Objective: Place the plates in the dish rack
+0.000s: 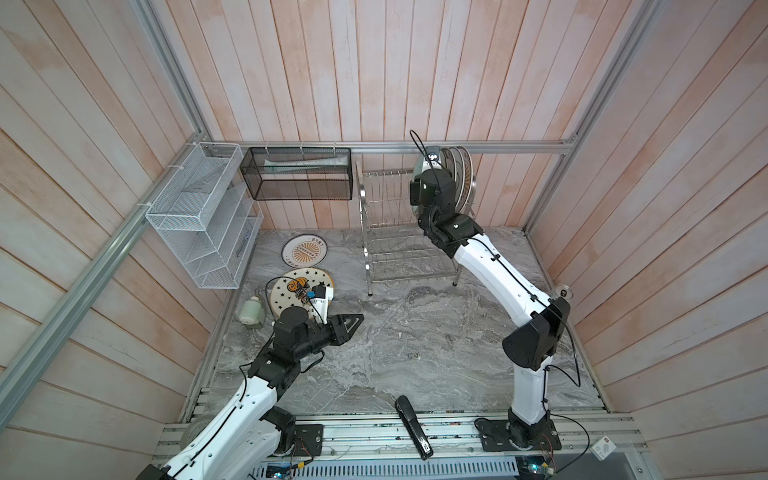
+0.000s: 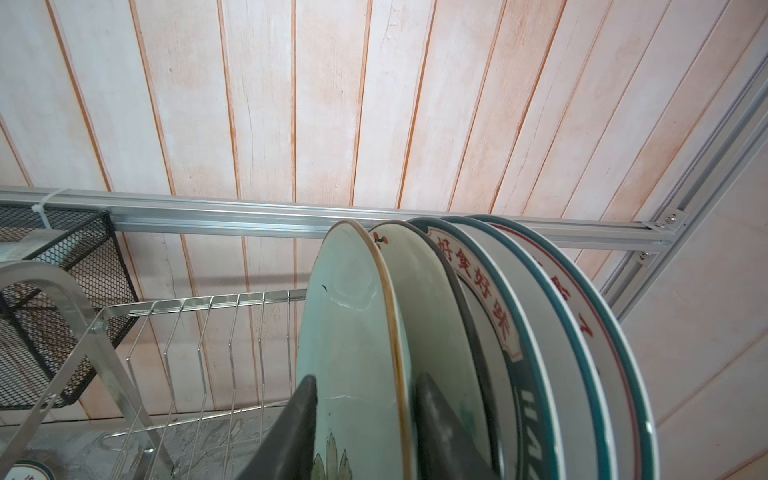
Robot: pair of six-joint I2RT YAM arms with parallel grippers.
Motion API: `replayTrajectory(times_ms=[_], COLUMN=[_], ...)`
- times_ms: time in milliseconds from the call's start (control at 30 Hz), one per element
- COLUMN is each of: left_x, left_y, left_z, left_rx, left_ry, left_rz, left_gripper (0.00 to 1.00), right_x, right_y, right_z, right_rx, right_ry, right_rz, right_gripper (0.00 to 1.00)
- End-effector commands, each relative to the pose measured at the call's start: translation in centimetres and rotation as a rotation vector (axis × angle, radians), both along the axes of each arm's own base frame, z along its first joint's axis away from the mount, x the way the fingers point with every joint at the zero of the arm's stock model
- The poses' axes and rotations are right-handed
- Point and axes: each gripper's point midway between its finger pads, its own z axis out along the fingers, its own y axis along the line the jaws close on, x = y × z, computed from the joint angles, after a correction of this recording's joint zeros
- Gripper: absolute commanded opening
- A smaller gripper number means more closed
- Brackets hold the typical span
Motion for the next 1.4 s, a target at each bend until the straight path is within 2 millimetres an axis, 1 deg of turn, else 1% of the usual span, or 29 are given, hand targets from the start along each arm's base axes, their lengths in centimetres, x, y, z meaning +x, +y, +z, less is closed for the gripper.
replayTrajectory(times_ms=[0, 233, 433, 533, 667, 733, 800, 867, 967, 1033, 1133, 1233, 1333, 1367], left_x=[0.3, 0.4, 0.4, 0.6, 1.2, 1.6, 2.0, 2.7, 3.6, 3.9, 4.4, 4.9, 5.2, 5.2], left_y=[0.0, 0.0, 0.1, 0.3, 1.0, 1.4, 1.9, 2.9, 3.8, 4.0, 4.6, 5.7, 6.9, 7.4], left_z=[1.0, 1.3, 1.3, 1.2, 0.6, 0.4, -0.1, -1.3, -2.9, -3.9, -5.4, -6.5, -7.2, -7.5], left_rx=[0.009, 0.009, 0.009, 0.015, 0.059, 0.076, 0.095, 0.131, 0.178, 0.191, 0.207, 0.205, 0.191, 0.186], left_ry=[-0.032, -0.034, -0.029, -0.021, 0.020, 0.040, 0.068, 0.116, 0.171, 0.207, 0.265, 0.305, 0.333, 0.343], left_rz=[0.004, 0.004, 0.012, 0.029, 0.084, 0.114, 0.156, 0.228, 0.287, 0.298, 0.333, 0.376, 0.421, 0.440], left_gripper=[0.43, 0.43, 0.43, 0.43, 0.43, 0.43, 0.44, 0.45, 0.44, 0.44, 0.44, 0.44, 0.45, 0.45], right_x=[-1.4, -2.5, -4.4, -5.7, -7.9, -9.0, -10.5, -11.8, -13.5, -14.5, -15.8, -17.0, -18.0, -18.2], right_y=[-0.5, -0.8, -0.9, -1.2, -1.7, -2.2, -3.1, -4.2, -5.8, -6.6, -7.8, -8.6, -9.2, -9.3], right_z=[2.9, 4.5, 6.8, 8.0, 9.6, 9.9, 10.2, 9.9, 8.6, 7.5, 5.0, 1.5, -2.7, -4.4], right_rx=[0.043, 0.057, 0.085, 0.122, 0.174, 0.195, 0.216, 0.237, 0.262, 0.270, 0.284, 0.308, 0.352, 0.368], right_ry=[-0.054, -0.080, -0.119, -0.146, -0.185, -0.205, -0.232, -0.248, -0.259, -0.251, -0.222, -0.178, -0.122, -0.092], right_rz=[0.027, 0.045, 0.092, 0.134, 0.203, 0.229, 0.244, 0.241, 0.235, 0.233, 0.224, 0.236, 0.245, 0.248], right_gripper=[0.41, 0.42, 0.42, 0.43, 0.43, 0.45, 0.45, 0.45, 0.46, 0.46, 0.46, 0.47, 0.47, 0.47])
